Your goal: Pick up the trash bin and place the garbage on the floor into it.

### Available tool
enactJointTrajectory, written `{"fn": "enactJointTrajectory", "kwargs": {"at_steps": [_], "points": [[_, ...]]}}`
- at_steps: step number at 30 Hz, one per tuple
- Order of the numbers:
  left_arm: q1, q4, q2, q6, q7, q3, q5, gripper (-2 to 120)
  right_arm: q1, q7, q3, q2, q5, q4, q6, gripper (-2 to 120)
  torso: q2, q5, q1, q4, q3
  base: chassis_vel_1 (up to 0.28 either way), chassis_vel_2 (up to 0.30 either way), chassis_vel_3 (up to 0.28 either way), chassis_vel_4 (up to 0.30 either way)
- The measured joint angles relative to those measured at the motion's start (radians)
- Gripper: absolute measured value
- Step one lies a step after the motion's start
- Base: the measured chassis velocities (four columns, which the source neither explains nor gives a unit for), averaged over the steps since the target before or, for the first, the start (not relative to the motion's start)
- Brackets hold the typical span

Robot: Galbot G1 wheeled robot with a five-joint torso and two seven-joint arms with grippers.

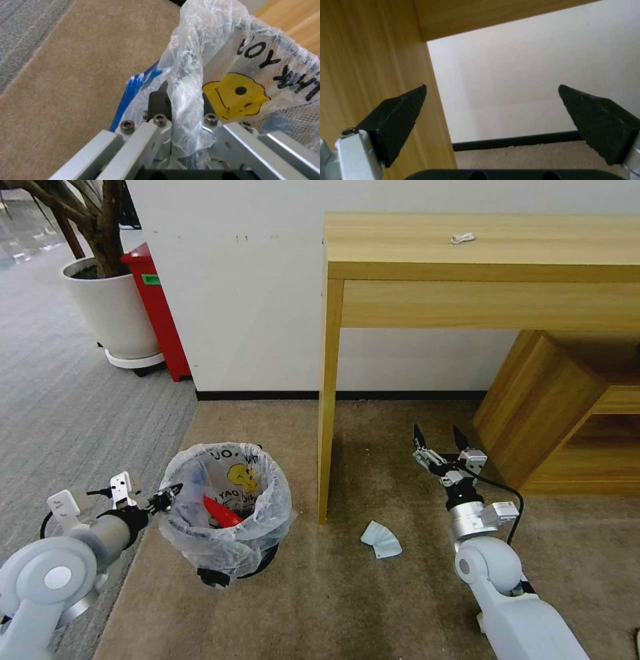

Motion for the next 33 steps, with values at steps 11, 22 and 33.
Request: {"fn": "enactJointTrajectory", "kwargs": {"at_steps": [11,22,33], "points": [[0.000,0.004,0.000,0.000,0.004,0.001,-0.002,3,0.002,-0.001,-0.002,0.002,0.000,-0.001,0.001,100,0.000,0.0000,0.000,-0.0002,0.000,-0.056,-0.048,-0.053,-0.053],[-0.001,0.003,0.002,0.000,0.011,0.003,0.002,3,0.007,-0.003,-0.003,0.000,0.002,-0.005,0.003,100,0.000,-0.0001,0.000,-0.0003,0.000,-0.074,-0.079,-0.078,-0.082],[0.003,0.009,0.001,-0.006,0.017,0.008,0.021,3,0.006,-0.003,-0.006,0.000,0.002,-0.005,0.003,100,0.000,0.0000,0.000,-0.0002,0.000,-0.013,-0.015,-0.010,-0.011]]}}
